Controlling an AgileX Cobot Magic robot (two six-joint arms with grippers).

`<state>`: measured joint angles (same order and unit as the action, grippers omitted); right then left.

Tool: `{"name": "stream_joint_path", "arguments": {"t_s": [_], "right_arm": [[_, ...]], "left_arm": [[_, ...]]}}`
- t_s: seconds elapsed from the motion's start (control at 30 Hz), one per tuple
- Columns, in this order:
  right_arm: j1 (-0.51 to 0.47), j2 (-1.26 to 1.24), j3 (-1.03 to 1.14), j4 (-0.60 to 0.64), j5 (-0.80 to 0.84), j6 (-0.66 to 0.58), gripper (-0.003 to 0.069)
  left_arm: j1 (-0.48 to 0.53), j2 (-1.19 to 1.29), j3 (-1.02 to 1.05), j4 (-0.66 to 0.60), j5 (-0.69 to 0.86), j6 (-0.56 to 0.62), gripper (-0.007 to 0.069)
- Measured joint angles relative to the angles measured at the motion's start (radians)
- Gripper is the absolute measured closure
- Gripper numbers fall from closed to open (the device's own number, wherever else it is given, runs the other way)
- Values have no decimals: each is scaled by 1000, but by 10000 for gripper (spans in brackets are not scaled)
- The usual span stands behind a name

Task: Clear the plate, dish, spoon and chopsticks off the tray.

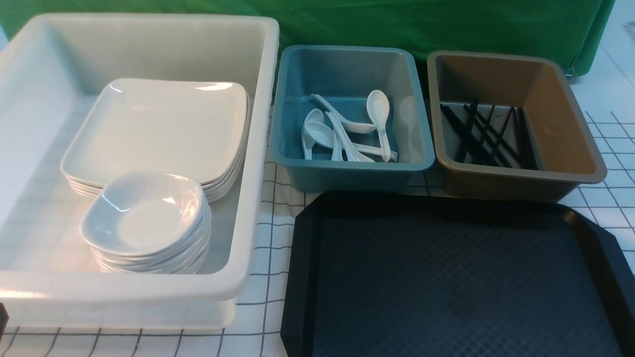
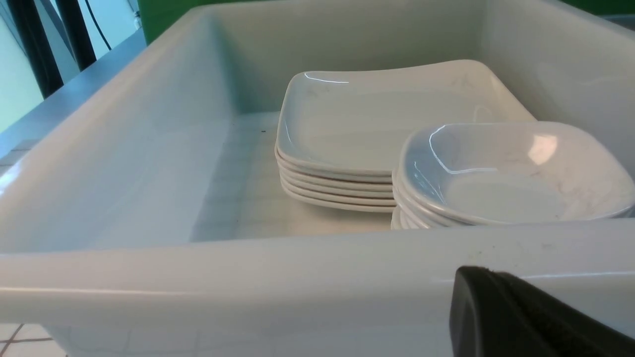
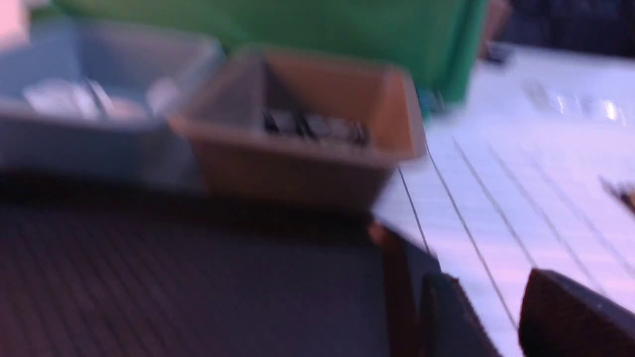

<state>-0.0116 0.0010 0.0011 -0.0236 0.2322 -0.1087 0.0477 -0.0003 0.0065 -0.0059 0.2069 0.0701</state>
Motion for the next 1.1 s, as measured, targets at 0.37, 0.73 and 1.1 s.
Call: {"name": "stream_joint_path", "arguments": {"t_s": [0.37,0.73,1.1], "right_arm": [[26,0,8,0,18,-8,419],[29,0,9,0,17,0,419],[29,0,10,0,17,0,419]], "left_arm": [[0,0,0,0,-1,1,620],[0,0,0,0,-1,0,620],[0,0,0,0,-1,0,620]]}}
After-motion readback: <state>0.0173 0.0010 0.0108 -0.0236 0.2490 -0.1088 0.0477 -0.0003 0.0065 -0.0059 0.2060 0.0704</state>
